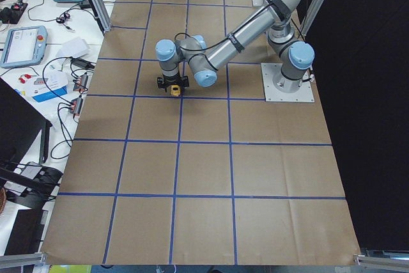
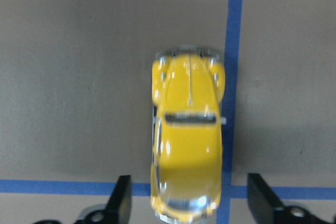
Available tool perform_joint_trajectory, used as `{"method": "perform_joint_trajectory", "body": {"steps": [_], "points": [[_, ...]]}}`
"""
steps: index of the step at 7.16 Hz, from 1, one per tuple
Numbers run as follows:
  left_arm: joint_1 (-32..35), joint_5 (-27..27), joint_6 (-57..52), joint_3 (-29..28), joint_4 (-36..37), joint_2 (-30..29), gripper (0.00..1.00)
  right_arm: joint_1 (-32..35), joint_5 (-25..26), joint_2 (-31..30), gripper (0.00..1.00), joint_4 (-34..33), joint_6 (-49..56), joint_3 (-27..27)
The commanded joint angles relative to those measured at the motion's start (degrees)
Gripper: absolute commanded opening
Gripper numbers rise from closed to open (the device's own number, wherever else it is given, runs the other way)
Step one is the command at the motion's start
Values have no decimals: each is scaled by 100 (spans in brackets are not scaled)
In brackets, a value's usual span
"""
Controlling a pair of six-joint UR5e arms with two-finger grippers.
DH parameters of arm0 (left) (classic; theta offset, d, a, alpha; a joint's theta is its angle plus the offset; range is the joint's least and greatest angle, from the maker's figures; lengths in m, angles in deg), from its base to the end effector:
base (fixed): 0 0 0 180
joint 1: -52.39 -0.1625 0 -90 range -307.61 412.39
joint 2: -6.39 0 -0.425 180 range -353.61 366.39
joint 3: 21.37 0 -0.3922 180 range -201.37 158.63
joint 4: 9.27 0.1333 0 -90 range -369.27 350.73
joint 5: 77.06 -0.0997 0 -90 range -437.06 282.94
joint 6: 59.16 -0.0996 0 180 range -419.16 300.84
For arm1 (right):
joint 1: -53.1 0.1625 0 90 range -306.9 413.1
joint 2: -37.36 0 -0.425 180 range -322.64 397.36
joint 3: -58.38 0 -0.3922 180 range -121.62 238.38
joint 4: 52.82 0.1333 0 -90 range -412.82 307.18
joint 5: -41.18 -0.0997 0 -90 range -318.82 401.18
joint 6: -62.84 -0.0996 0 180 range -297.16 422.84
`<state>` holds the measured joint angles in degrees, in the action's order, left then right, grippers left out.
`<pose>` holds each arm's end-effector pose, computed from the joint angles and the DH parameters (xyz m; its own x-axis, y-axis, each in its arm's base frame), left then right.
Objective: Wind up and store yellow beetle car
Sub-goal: 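Open the left gripper to release the car and lift away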
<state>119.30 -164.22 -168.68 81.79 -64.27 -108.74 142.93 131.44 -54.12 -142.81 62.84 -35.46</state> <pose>0.1011 -0.5897 0.1992 -0.0624 0.9973 0.0376 0.9957 0.0648 -0.0658 0.1314 -0.4768 0.4676 -1.0000 0.0028 0.0045 0.0030 0.9991 0.0414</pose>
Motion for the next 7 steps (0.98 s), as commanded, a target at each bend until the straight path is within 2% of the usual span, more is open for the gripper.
{"method": "perform_joint_trajectory", "body": {"steps": [1, 5, 6, 7], "points": [[-2, -2, 0, -24, -11, 26, 100, -1, -18, -1, 100, -10, 0, -21], [77, -2, 306, -50, -107, 271, 100, -27, 8, -1, 100, -10, 0, -30], [208, -2, 595, -103, -308, 403, 100, -19, 8, -1, 100, -2, 0, -30], [339, 6, 1190, -129, -692, 787, 100, -10, 8, -1, 100, -1, 9, -30]]}}
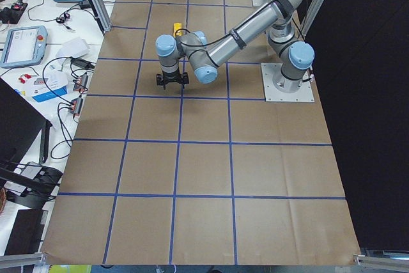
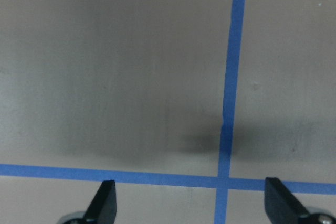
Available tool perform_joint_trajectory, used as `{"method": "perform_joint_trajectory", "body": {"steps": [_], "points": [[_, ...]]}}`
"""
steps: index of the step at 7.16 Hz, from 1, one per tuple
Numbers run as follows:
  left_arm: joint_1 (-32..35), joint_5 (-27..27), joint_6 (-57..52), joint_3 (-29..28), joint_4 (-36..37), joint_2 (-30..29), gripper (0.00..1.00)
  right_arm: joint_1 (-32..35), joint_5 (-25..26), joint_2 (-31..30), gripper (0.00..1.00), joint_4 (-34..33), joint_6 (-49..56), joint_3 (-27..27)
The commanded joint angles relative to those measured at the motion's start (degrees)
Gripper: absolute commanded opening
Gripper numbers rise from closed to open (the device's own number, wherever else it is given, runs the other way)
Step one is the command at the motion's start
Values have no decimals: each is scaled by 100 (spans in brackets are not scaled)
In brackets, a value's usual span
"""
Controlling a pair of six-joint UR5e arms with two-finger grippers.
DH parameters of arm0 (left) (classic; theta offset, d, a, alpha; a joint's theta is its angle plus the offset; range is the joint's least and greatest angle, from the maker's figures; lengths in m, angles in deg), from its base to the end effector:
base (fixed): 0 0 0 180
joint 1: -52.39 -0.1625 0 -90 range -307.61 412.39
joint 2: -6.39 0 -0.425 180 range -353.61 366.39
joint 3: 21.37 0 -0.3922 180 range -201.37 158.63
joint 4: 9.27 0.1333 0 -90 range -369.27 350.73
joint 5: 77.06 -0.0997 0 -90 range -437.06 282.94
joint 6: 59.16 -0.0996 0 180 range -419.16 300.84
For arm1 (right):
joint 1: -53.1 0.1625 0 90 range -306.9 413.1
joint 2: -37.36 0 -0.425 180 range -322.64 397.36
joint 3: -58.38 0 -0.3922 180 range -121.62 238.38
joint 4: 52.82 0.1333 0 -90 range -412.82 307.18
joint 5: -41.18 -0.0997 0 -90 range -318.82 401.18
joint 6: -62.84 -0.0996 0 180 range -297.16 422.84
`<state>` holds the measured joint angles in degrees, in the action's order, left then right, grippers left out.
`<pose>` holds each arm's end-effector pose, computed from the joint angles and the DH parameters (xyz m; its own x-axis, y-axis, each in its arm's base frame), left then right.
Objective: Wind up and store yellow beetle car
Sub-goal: 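Open the left gripper to release the car and lift away, then raise the left arm away while the right gripper moves toward the car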
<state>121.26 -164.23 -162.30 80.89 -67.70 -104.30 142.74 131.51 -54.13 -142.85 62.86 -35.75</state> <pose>0.0789 -0.5876 0.2449 -0.1393 0.9902 0.0122 0.9887 0.1397 -0.0535 0.1297 -0.4766 0.4653 -1.0000 0.0057 0.0057 0.0059 0.9989 0.0455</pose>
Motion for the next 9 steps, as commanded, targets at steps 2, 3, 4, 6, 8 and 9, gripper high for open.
{"method": "perform_joint_trajectory", "body": {"steps": [2, 3, 4, 6, 8, 9], "points": [[651, 8, 2132, -57, -1192, 1238, 100, 27, 1, 0, 100, 3, -2, 0], [1020, -10, 2644, -222, -1579, 1573, 100, 27, 1, 0, 100, 3, -2, 0], [1224, -10, 3198, -598, -2227, 1768, 100, 18, 1, 0, 100, 3, 7, 0], [1332, -10, 4147, -1381, -3188, 1796, 100, 18, 1, 0, 100, 3, -2, 0], [1340, -420, 4825, -1656, -3577, 2015, 100, -60, 1, 61, 100, -50, 416, 78], [1340, -527, 5734, -1674, -3631, 2181, 100, -244, 28, 87, 100, -85, 759, 175]]}}
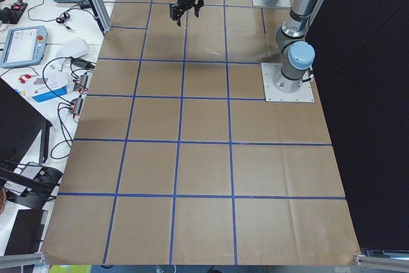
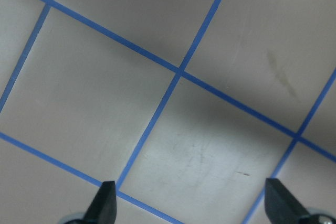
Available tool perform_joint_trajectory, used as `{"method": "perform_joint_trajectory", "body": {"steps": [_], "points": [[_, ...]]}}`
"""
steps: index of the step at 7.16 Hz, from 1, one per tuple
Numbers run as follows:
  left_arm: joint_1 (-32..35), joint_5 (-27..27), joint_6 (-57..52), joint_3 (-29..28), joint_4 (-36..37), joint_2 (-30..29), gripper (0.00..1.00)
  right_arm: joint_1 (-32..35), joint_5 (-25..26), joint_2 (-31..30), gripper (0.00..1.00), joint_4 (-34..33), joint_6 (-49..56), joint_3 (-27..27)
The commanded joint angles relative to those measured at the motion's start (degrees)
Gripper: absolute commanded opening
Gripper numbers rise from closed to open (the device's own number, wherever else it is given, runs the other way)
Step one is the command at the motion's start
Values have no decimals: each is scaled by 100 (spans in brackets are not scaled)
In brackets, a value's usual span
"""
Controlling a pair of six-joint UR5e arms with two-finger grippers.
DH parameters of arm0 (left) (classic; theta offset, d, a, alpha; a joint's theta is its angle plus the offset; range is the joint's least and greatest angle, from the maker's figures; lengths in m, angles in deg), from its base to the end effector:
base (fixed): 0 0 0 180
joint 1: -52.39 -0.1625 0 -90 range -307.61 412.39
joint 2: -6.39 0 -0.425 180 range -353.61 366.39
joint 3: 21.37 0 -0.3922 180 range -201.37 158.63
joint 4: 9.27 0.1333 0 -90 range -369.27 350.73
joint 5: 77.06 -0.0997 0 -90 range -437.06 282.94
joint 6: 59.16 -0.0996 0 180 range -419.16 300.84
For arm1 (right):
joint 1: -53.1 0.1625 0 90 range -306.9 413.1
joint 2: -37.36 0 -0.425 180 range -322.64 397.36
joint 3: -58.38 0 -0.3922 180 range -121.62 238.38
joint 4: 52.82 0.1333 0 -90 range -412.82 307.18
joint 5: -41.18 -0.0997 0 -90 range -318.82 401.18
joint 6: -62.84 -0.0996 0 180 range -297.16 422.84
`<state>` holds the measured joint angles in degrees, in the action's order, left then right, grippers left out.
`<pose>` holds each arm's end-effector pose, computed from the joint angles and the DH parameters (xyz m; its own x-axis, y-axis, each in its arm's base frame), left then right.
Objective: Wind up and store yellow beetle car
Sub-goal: 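Raise the left arm away while the right gripper moves toward the car, then lower the right gripper onto the car beside the blue box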
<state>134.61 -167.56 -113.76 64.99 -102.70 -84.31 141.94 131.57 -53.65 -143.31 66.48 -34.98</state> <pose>-0.0641 -0.5091 0.5071 -0.6843 0.7292 0.0019 0.7292 0.6842 0.0121 0.1229 -0.4834 0.4686 -0.9990 -0.0435 0.0047 -0.0433 0.9985 0.0328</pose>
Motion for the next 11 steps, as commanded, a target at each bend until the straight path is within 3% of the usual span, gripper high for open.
{"method": "perform_joint_trajectory", "body": {"steps": [1, 4, 6, 8, 10, 11], "points": [[13, -204, 1969, -84, -366, 332, 100, -392, 22, 118, 100, -30, 680, 160], [196, -81, 4611, -75, -694, 378, 98, -885, 22, 338, 100, -39, 2496, 441], [1090, -186, 5791, -102, -344, 203, 99, -1236, 22, 723, 100, -431, 3794, 336], [1112, -178, 5751, -14, -351, 342, 99, -1413, -57, 1127, 100, -1238, 4356, 101], [701, -187, 5480, -110, -386, 333, 100, -1431, -153, 1452, 100, -2143, 4514, -322], [612, -178, 5469, -110, -403, 342, 100, -1466, -145, 1602, 100, -2322, 4610, -279]]}}
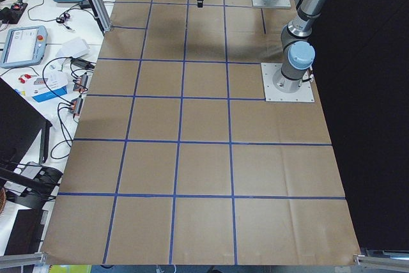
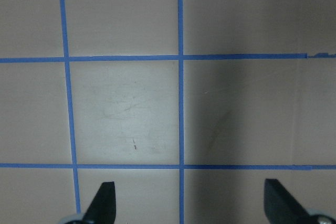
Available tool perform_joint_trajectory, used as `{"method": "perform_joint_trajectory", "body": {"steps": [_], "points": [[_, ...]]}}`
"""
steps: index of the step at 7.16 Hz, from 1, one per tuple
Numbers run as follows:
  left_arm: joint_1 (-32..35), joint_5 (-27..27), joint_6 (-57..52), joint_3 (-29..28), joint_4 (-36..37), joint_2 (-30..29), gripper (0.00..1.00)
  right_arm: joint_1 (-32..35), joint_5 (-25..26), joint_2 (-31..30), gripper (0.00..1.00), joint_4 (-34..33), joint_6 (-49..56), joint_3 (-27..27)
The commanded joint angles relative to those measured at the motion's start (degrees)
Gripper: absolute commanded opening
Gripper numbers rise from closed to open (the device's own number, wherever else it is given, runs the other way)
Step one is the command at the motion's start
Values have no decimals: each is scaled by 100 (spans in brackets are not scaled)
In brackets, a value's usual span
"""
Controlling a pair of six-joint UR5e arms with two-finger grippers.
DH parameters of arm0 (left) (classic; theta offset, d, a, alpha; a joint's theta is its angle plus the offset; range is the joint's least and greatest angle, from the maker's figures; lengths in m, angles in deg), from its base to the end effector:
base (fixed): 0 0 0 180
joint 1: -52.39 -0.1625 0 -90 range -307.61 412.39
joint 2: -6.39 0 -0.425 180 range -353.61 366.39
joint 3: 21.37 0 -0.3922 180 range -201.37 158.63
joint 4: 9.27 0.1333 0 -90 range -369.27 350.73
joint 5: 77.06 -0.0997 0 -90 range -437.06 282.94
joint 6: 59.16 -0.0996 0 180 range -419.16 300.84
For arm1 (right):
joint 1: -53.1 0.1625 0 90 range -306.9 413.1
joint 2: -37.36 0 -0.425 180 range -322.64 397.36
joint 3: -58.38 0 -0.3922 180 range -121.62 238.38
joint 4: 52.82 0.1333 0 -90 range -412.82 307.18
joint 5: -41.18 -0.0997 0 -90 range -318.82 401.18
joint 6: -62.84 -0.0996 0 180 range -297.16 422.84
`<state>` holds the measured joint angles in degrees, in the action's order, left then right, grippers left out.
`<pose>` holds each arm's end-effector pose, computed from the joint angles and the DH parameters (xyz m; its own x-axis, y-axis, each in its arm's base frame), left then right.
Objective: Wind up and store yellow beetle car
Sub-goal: 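Lower the right gripper onto the car beside the blue box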
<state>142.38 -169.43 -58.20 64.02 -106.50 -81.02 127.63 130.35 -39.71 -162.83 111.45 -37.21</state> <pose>-0.1291 -0.4696 0.5367 -0.9990 -0.0169 -0.0414 -0.0169 0.9999 -0.0002 -0.0220 -0.5846 0.3552 -0.8373 -0.5467 0.0099 -0.5467 0.8368 -0.0281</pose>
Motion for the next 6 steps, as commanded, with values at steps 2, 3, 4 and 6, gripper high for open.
{"method": "perform_joint_trajectory", "body": {"steps": [2, 3, 4, 6], "points": [[-122, 26, -87, -14, -41, 31, 100, -122, 169, 595, 100, -1144, 2021, -162], [-130, 9, -87, 4, -76, -3, 100, -192, 170, 675, 100, -1154, 2778, -171], [-121, 9, -87, -14, -68, -38, 100, -202, 188, 815, 100, -1206, 4056, -93], [-166, 9, -114, -23, -112, 5, 100, -193, 285, 1210, 100, -1391, 5266, 144]]}}
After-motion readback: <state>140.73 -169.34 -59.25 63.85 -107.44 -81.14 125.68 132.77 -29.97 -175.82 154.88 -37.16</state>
